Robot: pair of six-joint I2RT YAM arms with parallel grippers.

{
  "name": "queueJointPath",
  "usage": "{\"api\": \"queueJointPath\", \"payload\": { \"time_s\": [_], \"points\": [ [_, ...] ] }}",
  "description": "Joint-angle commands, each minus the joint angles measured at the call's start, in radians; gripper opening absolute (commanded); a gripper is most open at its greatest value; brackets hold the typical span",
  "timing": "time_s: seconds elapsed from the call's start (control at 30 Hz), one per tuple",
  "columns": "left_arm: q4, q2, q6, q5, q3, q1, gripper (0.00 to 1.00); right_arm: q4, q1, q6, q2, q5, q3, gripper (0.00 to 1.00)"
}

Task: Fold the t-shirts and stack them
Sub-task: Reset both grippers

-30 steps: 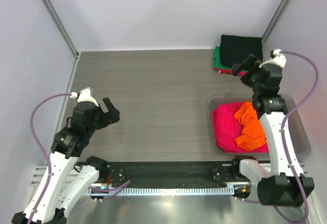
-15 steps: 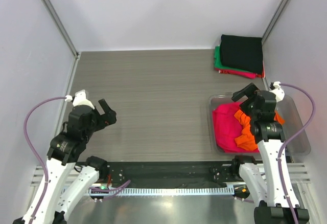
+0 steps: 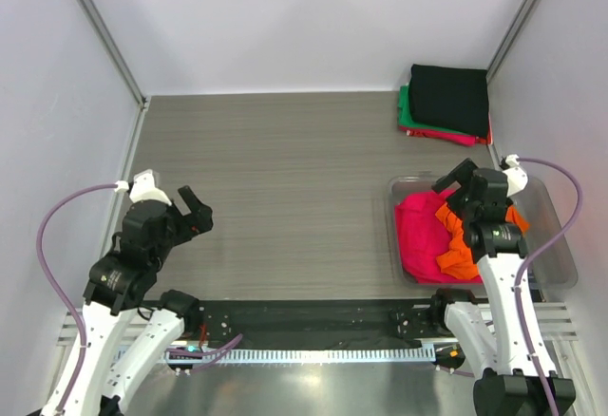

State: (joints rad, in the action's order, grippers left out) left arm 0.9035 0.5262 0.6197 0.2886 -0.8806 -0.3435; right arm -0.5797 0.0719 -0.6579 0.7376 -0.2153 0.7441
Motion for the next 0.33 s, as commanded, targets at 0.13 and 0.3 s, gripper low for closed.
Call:
{"api": "queueJointPath", "payload": {
  "time_s": [0.13,0.3],
  "points": [
    [-0.017,0.001,-0.008,0.021,-0.012,-0.012,0.95,0.011,-0.001,0.009,0.011,-0.042,-0.017,1.0],
    [-0.017,0.003,-0.009,0.023,-0.011,-0.02,0.95,0.032,0.0,0.047,0.009,0.042,-0.029,1.0]
  ]
}}
